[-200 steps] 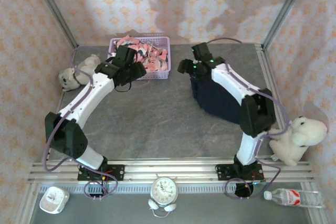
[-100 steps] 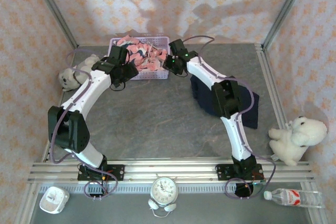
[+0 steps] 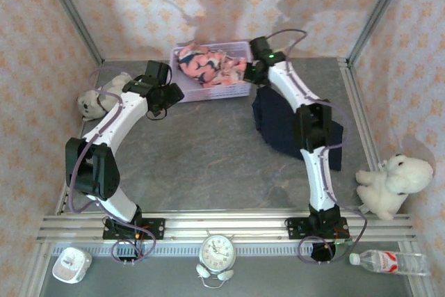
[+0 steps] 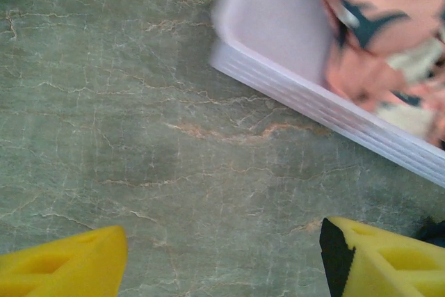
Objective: Fold and stack the mixed laundry pile
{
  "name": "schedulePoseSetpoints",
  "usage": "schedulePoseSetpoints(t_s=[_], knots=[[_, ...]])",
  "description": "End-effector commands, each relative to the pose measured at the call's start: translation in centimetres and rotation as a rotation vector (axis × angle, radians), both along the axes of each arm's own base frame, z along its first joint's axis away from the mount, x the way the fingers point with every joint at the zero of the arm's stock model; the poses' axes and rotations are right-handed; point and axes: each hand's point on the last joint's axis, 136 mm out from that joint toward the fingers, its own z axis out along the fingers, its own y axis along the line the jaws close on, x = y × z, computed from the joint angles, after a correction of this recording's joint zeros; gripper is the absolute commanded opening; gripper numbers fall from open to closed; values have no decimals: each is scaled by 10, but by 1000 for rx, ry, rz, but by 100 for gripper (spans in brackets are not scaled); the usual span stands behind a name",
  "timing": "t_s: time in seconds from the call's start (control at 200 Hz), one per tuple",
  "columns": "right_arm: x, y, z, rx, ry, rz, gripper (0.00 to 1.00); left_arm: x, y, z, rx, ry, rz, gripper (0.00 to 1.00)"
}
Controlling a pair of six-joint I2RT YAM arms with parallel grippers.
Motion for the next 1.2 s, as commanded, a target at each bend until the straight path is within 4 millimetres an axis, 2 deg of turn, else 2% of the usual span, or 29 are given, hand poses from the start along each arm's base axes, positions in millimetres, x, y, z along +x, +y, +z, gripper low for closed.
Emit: schedulePoseSetpoints(t_s=[0.0,0.08,0.16,0.26,0.35,0.52,0.63,0.721,0.776,0.891,0.996,1.046,1.101,1.171,1.196], knots=[[-13,-115,37,-141,-10,-136,0,-2,1,-5,-20,12,29,74],[-22,-159,39,-130,5,-233,0,-3,1,-6,-23,18,32,74],[-39,-206,37,-103,27,-385,0,-3,1,-6,-23,19,33,74],[-62,-246,29,-49,47,-556,0,-1,-1,-6,-24,14,35,74],[-93,-280,23,-32,53,-726,0,1,-5,-7,-29,16,27,74],[-156,-321,16,-69,32,-997,0,7,-17,-12,-42,27,0,73],[-197,-344,11,-34,-1,-1197,0,11,-26,-18,-52,38,-20,74],[-225,-355,11,25,-57,-1352,0,14,-33,-21,-59,48,-36,73],[-233,-356,12,50,-107,-1407,0,14,-36,-23,-60,51,-43,74],[-231,-356,9,112,-147,-1483,0,16,-39,-25,-65,56,-51,73],[-213,-357,0,169,-147,-1503,0,15,-41,-26,-68,61,-54,73],[-196,-355,-6,226,-166,-1474,0,14,-41,-26,-68,59,-54,74],[-167,-350,-9,314,-194,-1396,0,13,-42,-26,-67,62,-57,74],[-133,-333,-10,402,-176,-1287,0,11,-43,-26,-65,63,-57,74],[-127,-327,-10,412,-164,-1261,0,11,-43,-27,-65,65,-56,74]])
